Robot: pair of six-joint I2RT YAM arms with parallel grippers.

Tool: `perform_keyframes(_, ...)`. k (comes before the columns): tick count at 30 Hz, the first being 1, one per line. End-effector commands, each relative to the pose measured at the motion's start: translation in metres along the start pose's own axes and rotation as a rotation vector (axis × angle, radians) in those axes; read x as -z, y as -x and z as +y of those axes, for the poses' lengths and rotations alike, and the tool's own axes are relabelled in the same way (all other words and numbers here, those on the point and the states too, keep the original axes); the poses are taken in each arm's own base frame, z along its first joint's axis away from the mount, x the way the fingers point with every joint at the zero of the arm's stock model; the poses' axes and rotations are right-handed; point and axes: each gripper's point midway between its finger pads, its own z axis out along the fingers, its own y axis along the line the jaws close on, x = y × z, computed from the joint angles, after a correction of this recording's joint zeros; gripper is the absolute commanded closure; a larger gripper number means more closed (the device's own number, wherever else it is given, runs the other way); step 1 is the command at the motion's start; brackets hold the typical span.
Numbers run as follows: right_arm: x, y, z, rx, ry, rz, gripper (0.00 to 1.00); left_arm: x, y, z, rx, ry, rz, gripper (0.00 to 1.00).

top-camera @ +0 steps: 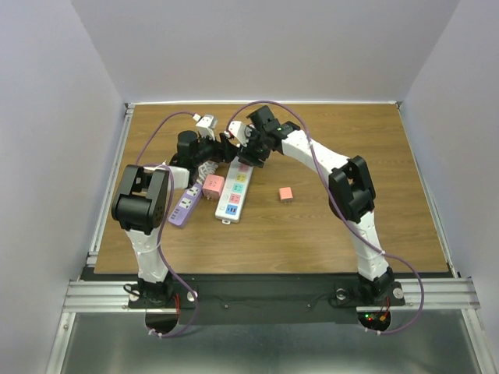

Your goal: Insert the plug

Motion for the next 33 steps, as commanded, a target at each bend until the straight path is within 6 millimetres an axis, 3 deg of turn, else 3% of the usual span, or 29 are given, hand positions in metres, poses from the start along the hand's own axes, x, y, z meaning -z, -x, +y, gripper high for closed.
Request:
perform_keyframes(1,0.008,0.024,0.011,0.033,0.013,-0.067,0.93,0.002,0.026,-0.009,-0.043,-0.011,-0.068,0.21)
perform_keyframes(6,0.008,0.025,0.011,0.027,0.011,-0.069,0.89,0.002,0.024,-0.023,-0.047,-0.072,-0.061,0.16)
perform_keyframes(7,0.008,0.024,0.010,0.024,0.007,-0.066,0.81,0.003,0.024,-0.024,-0.049,-0.074,-0.063,0.15)
perform_keyframes(10,0.009,0.027,0.007,0.013,-0.009,-0.075,0.72,0.004,0.023,-0.024,-0.047,-0.073,-0.064,0.15)
perform_keyframes(11,0.012,0.030,0.007,0.013,-0.010,-0.085,0.60,0.005,0.024,-0.025,-0.047,-0.075,-0.066,0.15)
perform_keyframes(12,0.012,0.030,0.007,0.013,-0.011,-0.090,0.58,0.005,0.022,-0.025,-0.046,-0.074,-0.063,0.15)
perform_keyframes(24,0.021,0.036,0.001,0.007,-0.060,-0.130,0.43,0.017,0.034,-0.034,-0.017,-0.078,-0.138,0.14)
perform_keyframes(26,0.022,0.037,0.001,0.006,-0.067,-0.134,0.30,0.019,0.037,-0.035,-0.019,-0.077,-0.148,0.14)
perform_keyframes(33,0.031,0.044,-0.004,0.004,-0.101,-0.177,0.25,0.022,0.040,-0.044,-0.016,-0.117,-0.164,0.14)
